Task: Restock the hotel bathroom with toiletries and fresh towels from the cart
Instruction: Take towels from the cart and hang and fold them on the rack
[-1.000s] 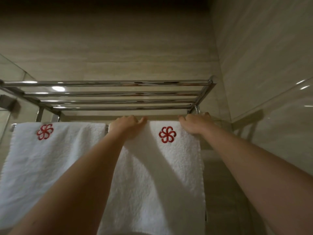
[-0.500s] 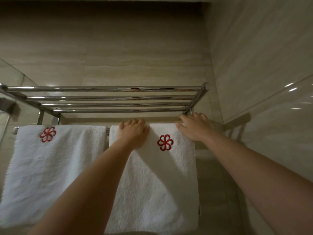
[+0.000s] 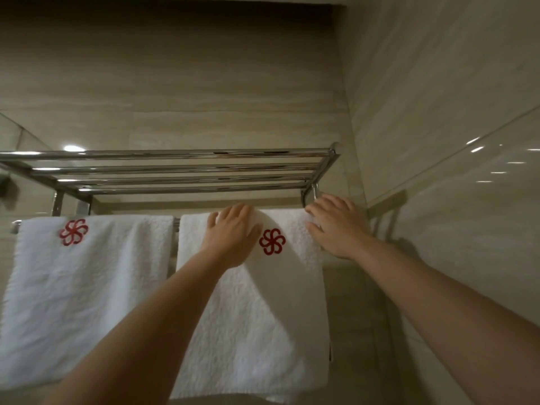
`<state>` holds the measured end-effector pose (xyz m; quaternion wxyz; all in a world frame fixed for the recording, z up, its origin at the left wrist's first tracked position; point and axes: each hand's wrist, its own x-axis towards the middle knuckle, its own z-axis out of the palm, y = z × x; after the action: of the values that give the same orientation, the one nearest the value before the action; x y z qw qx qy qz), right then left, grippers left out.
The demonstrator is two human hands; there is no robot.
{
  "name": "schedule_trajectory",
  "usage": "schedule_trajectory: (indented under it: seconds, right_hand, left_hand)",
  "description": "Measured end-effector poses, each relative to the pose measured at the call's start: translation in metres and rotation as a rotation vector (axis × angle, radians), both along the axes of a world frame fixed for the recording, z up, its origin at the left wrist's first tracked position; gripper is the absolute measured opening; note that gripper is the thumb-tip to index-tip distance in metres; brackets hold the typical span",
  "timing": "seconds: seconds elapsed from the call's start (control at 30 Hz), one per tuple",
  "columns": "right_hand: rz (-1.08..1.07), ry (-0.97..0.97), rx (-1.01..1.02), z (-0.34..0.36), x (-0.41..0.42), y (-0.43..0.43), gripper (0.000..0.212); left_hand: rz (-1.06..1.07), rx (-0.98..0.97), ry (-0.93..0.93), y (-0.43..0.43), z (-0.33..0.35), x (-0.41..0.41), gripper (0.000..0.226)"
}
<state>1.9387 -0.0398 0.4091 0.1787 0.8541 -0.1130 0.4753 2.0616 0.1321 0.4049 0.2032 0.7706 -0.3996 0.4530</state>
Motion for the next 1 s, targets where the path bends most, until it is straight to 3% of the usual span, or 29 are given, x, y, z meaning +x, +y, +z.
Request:
schedule_trajectory:
  seconds: [0.23,0.43,0.63,0.77,1.0]
  right_hand:
    - [-0.025,0.107,0.002,-0.02,-0.044,0.031,0.039]
    - [-0.082,0.237,0.008,-0.046,-0.123,0.093,0.037]
    - [-0.223,0.396,0.12,-0.083,-0.208,0.179,0.033]
    - [-0.282,0.543,0.333,-0.114,-0.272,0.241,0.033]
    - [-0.438,0.574,0.635,-0.161,-0.403,0.328,0.031]
  left_hand:
    - [-0.091,0.321,0.008,0.024,-0.024,-0.058,0.051]
    - [-0.302,0.552,0.159,0.069,-0.037,-0.129,0.038]
    - [-0.455,0.706,0.093,0.132,-0.064,-0.193,0.032]
    - [-0.633,0.698,0.118,0.17,-0.091,-0.238,0.034]
    - [-0.872,0.798,0.019,0.226,-0.132,-0.332,0.036]
